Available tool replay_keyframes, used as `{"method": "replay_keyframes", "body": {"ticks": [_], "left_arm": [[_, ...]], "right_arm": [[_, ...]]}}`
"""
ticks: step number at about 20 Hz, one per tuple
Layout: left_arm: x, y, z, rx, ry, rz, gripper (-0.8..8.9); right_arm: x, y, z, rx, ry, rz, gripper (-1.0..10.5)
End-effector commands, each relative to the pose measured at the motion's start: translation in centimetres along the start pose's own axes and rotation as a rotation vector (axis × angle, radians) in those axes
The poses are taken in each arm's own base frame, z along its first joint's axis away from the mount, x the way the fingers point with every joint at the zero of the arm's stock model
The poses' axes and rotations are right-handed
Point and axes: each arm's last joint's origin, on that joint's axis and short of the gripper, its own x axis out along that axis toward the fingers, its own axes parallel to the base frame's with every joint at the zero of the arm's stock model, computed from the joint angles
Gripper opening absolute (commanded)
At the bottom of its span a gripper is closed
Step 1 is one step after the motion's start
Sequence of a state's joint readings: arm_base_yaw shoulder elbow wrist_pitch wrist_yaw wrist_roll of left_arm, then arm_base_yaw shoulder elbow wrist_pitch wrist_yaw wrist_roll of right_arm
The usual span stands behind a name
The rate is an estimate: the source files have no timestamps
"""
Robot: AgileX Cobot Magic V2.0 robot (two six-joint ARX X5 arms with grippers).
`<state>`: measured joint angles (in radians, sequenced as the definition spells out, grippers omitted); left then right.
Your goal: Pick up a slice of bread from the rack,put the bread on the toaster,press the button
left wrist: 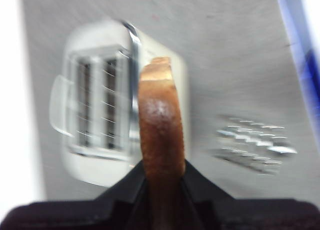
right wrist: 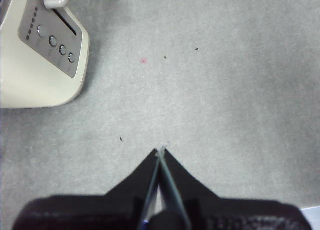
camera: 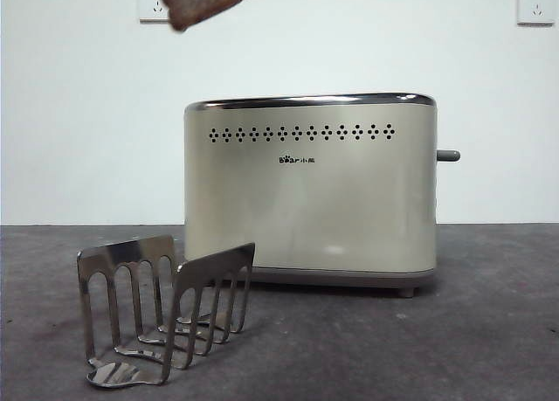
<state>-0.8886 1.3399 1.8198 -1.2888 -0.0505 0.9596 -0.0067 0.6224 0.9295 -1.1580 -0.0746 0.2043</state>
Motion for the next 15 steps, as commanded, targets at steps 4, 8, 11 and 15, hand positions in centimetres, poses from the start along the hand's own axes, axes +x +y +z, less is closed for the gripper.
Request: {"method": "replay_keyframes", "body": {"ticks": [4, 8, 11, 15], "left_arm": [[0.3, 2.7, 1.4, 0.096, -0.069, 0.128, -0.14], [1.7, 5.3, 1.8, 0.088, -0.043, 0.139, -0.14], [3.5, 6.5, 1.6, 0.075, -0.048, 0.079, -0.14], [6.7, 7.3, 0.8, 0.067, -0.005, -0.013, -0.14]], "right_arm": [[0.2, 0.0, 0.3, -0.006, 0.005, -0.005, 0.0], [0.2, 0.0, 0.3, -0.006, 0.005, -0.006, 0.0], [0.2, 0.0, 0.3, -0.007, 0.005, -0.006, 0.0], [0.2, 0.1, 0.4, -0.008, -0.004, -0.004, 0.0]]}}
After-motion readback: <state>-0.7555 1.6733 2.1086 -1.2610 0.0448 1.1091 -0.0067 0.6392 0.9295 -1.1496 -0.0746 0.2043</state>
